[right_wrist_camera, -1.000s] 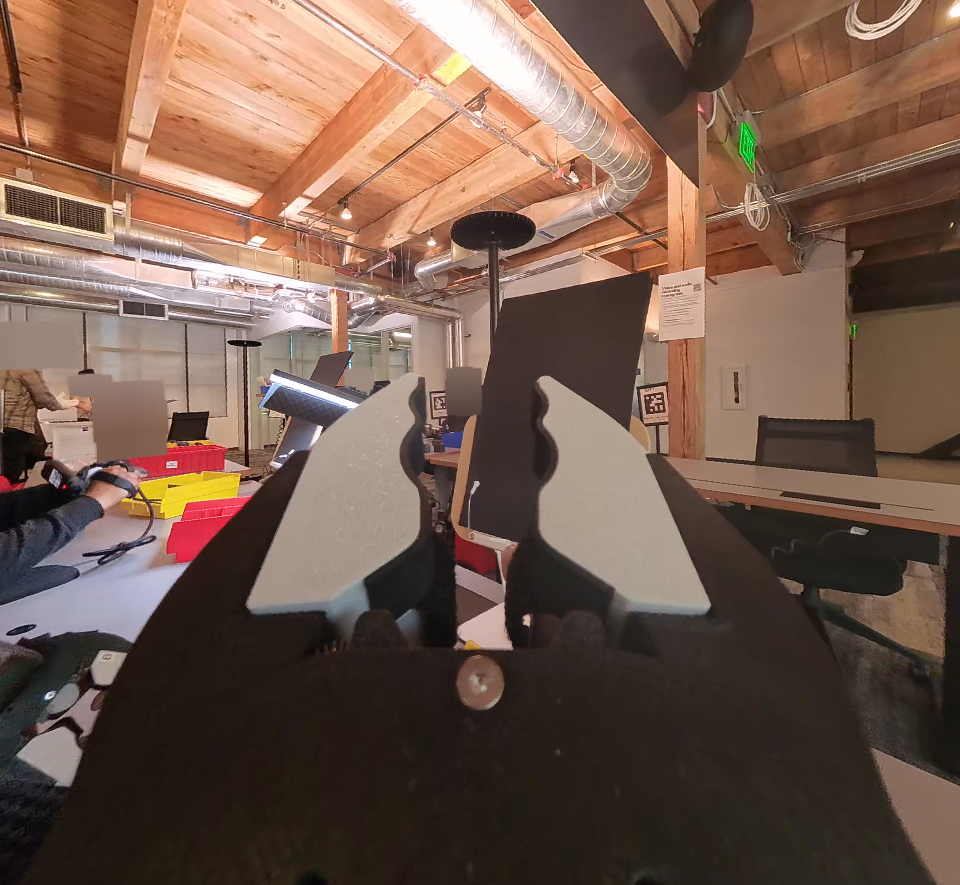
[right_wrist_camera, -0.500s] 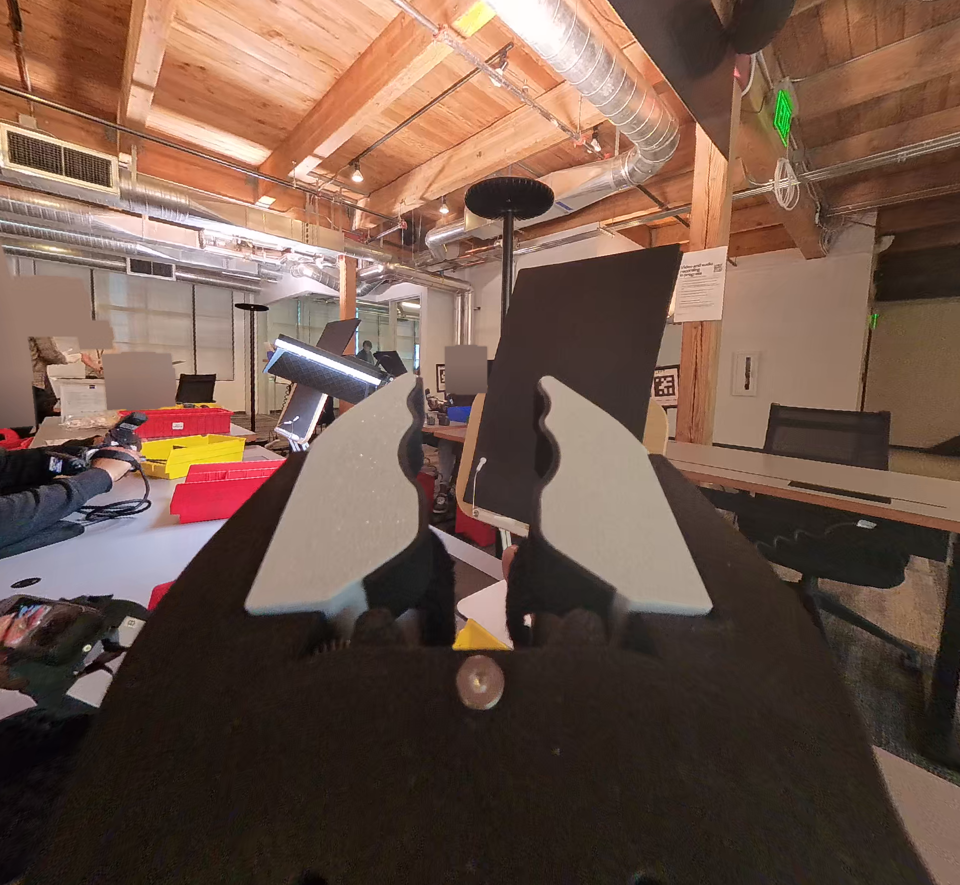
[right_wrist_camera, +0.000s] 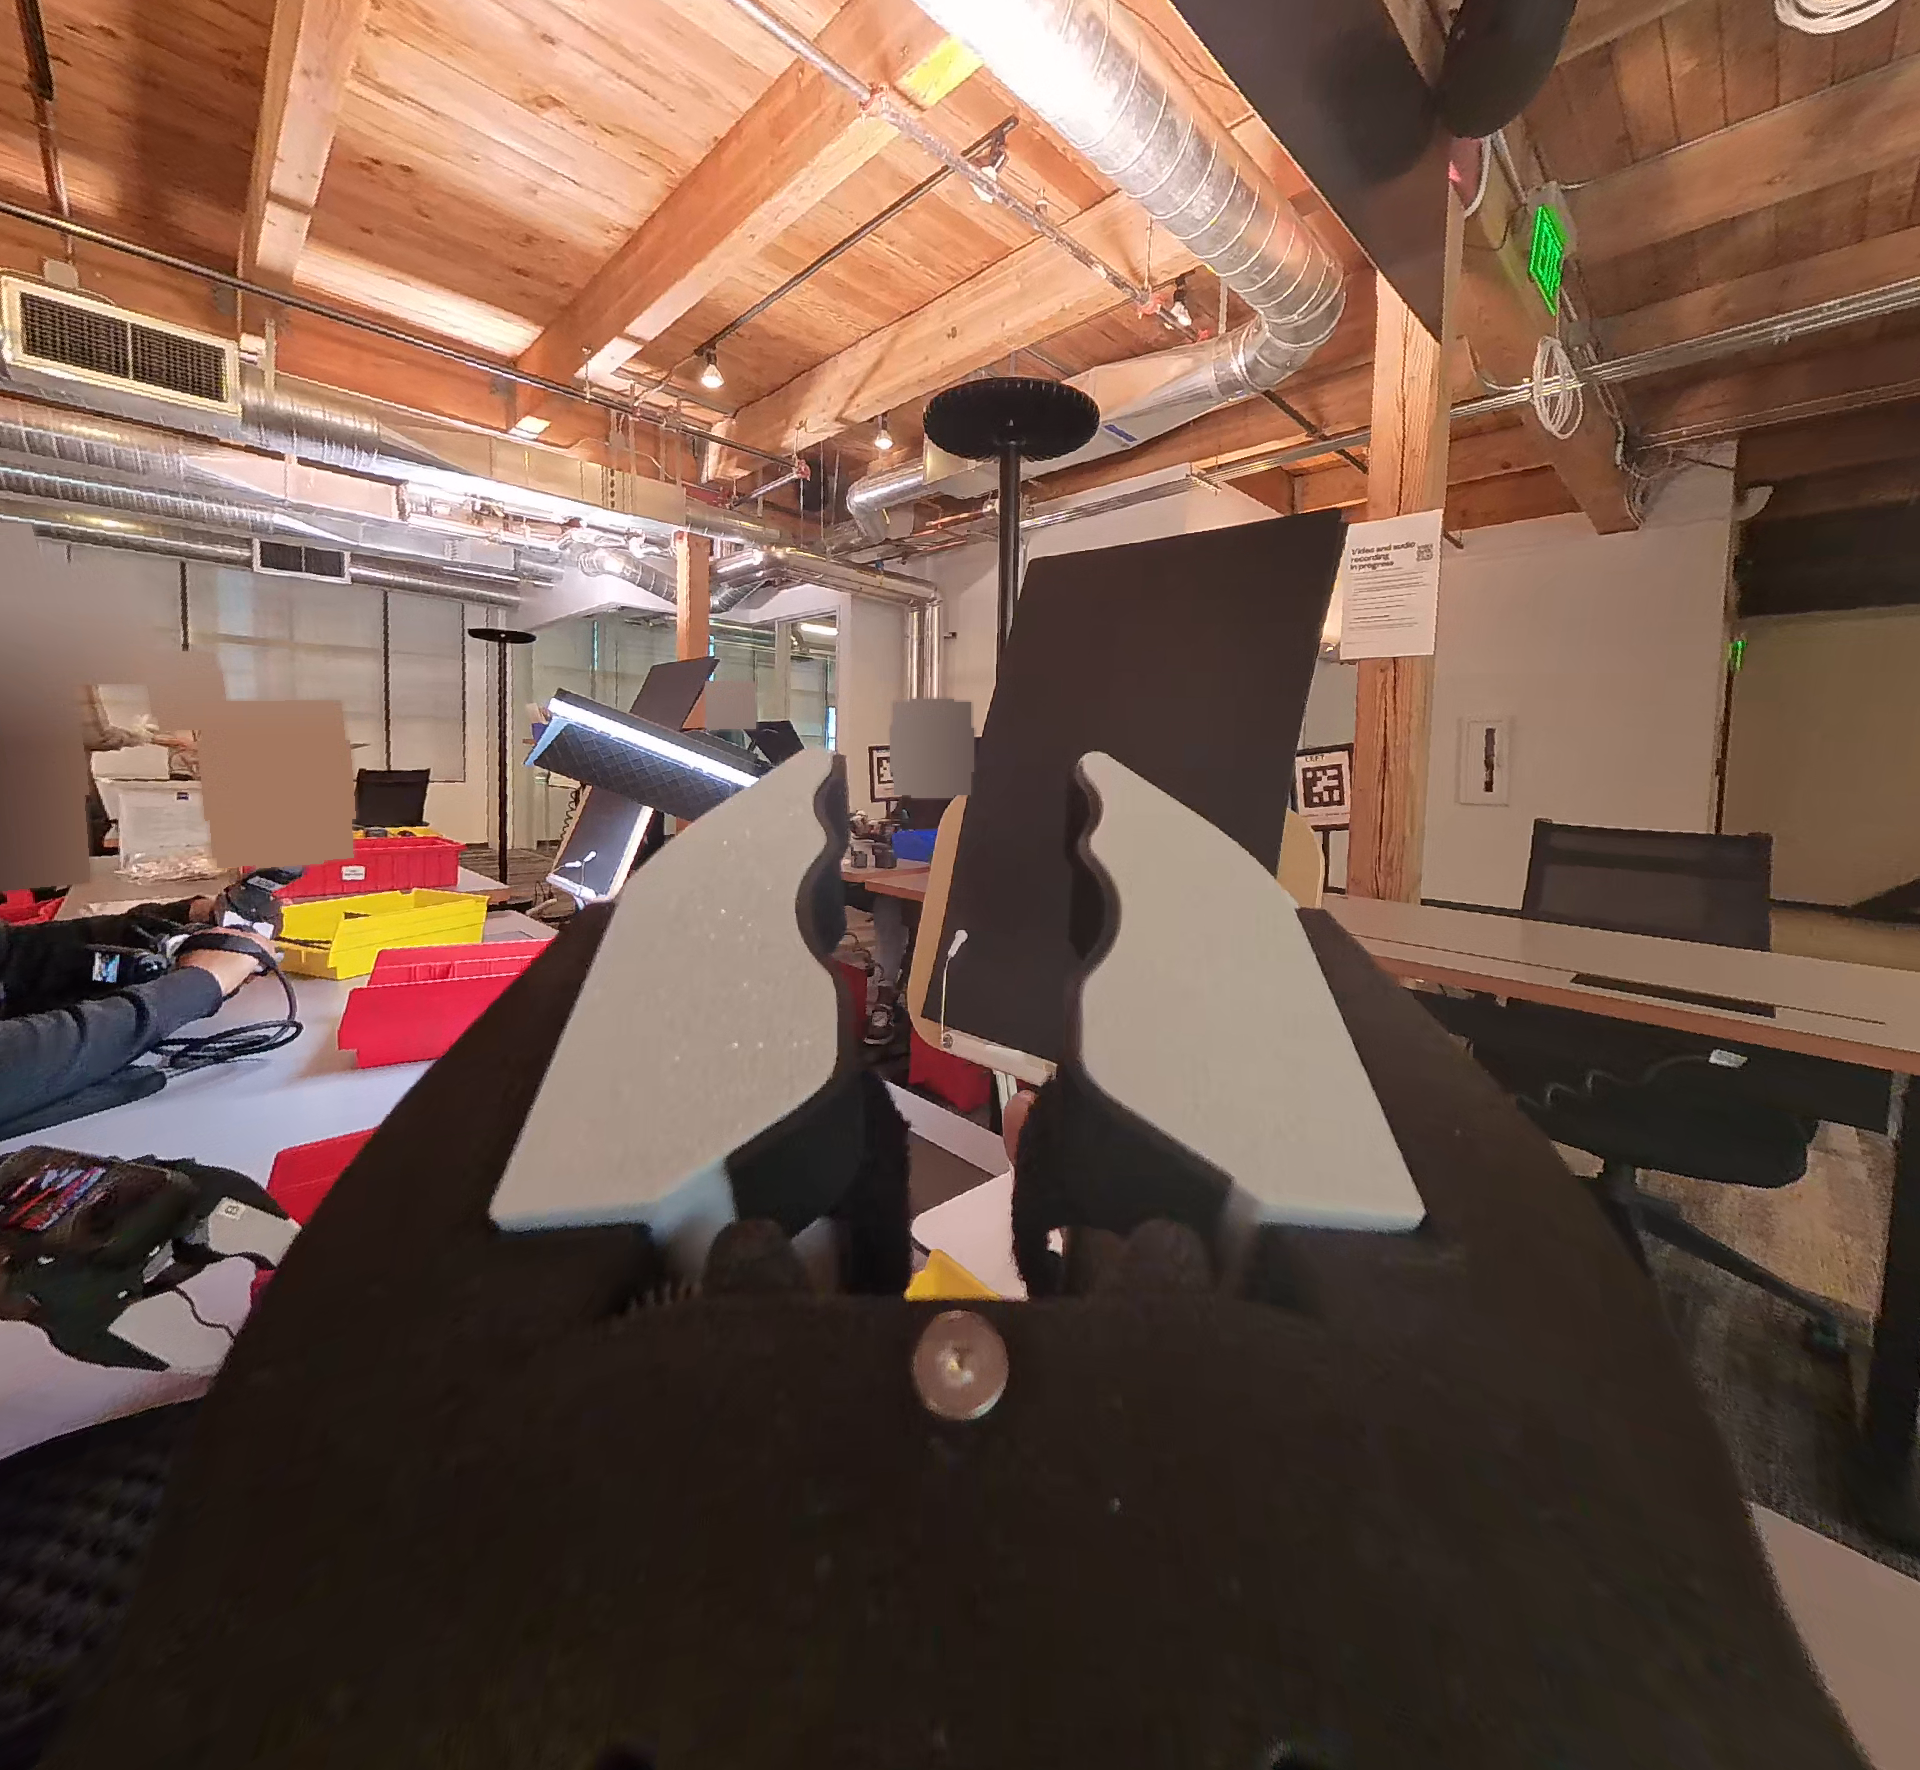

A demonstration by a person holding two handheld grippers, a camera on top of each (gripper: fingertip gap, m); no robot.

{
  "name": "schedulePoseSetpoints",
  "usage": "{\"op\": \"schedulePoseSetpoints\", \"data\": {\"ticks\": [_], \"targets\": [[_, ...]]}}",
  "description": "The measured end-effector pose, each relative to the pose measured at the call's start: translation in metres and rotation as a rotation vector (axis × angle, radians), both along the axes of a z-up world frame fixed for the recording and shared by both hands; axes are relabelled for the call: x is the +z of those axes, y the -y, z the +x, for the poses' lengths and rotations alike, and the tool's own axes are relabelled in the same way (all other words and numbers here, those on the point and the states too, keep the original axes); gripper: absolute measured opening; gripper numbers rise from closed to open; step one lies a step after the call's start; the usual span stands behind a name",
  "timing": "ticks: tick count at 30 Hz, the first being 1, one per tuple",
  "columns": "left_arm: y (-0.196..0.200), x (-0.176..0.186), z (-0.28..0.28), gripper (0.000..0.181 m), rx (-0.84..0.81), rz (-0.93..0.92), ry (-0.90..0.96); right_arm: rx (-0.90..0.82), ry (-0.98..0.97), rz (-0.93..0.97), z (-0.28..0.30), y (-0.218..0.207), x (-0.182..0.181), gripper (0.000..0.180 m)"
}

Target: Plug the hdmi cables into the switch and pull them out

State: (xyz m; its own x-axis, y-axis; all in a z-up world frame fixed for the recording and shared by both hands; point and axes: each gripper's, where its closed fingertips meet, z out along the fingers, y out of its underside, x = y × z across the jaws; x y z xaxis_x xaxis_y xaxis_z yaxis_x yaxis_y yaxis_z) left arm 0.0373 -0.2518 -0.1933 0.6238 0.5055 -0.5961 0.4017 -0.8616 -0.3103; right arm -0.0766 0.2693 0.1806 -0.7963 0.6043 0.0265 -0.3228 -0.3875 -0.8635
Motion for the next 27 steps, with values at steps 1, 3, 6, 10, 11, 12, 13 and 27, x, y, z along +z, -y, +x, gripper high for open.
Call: {"op": "schedulePoseSetpoints", "data": {"ticks": [1, 3, 6, 10, 11, 12, 13, 27], "targets": [[0.003, 0.000, 0.002, 0.040, 0.009, -0.006, 0.000, 0.001, 0.000, -0.002, 0.000, -0.001, 0.000, 0.040], [0.007, 0.000, 0.005, 0.040, 0.029, -0.008, -0.007, 0.000, -0.001, -0.003, 0.001, -0.001, 0.001, 0.040], [0.010, 0.001, 0.008, 0.040, 0.053, 0.000, -0.039, -0.002, 0.021, 0.063, 0.000, 0.004, -0.006, 0.039], [0.015, 0.002, 0.007, 0.043, 0.088, -0.007, -0.114, -0.008, 0.176, 0.453, -0.012, 0.030, -0.063, 0.049], [0.019, 0.002, 0.008, 0.048, 0.109, -0.027, -0.133, -0.015, 0.253, 0.585, -0.017, 0.035, -0.088, 0.053], [0.021, 0.007, 0.008, 0.055, 0.129, -0.026, -0.187, -0.020, 0.353, 0.728, -0.023, 0.038, -0.118, 0.059], [0.019, 0.015, 0.007, 0.058, 0.143, 0.010, -0.273, -0.036, 0.459, 0.871, -0.029, 0.037, -0.147, 0.061], [0.007, 0.107, 0.052, 0.064, 0.133, 0.599, -1.143, 0.079, 1.351, 1.202, -0.075, 0.039, -0.332, 0.014]]}}
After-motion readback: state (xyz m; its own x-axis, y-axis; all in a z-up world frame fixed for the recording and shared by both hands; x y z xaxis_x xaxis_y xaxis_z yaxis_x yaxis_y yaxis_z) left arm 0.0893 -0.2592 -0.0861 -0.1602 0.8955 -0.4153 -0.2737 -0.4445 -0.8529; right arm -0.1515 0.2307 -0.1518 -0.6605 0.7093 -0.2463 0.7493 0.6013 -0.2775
